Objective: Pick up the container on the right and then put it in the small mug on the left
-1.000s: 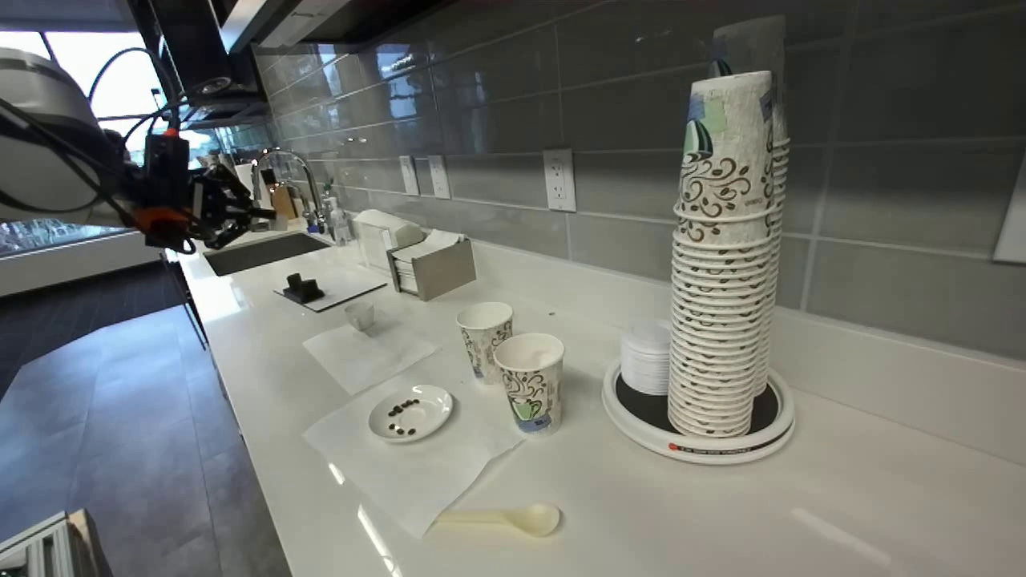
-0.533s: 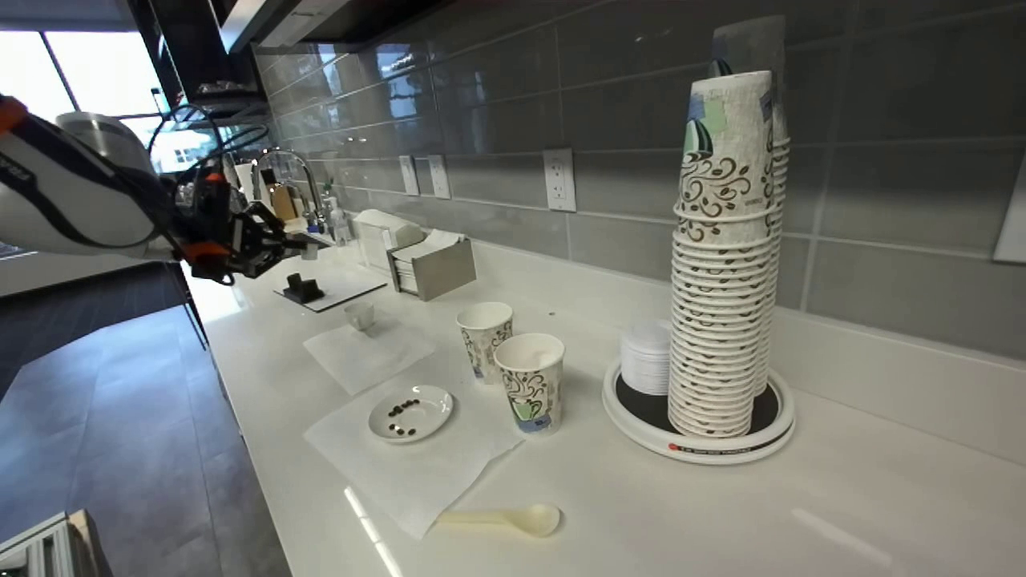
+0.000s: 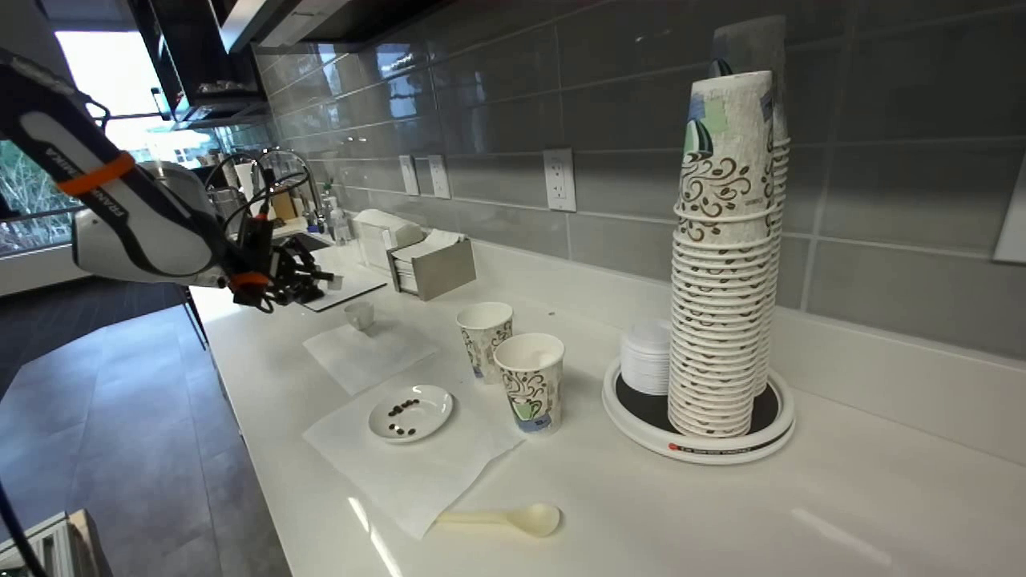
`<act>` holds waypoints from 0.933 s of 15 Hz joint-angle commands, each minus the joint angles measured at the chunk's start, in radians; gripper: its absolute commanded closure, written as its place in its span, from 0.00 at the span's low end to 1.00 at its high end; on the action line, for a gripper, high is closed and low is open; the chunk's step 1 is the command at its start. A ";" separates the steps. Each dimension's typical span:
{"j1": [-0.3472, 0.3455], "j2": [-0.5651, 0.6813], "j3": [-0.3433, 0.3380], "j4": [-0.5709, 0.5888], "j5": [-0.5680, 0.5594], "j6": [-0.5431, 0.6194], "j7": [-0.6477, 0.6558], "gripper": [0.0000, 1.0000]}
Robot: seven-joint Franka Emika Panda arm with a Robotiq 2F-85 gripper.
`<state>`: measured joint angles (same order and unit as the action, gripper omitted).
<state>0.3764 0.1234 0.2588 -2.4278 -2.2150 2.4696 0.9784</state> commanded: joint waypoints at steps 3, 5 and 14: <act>-0.047 0.156 0.053 0.112 0.011 -0.060 -0.026 1.00; -0.057 0.188 0.060 0.137 0.019 -0.078 -0.036 1.00; -0.084 0.249 0.078 0.190 0.046 -0.081 -0.133 0.60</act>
<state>0.3147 0.3615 0.3151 -2.2570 -2.2018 2.3883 0.9097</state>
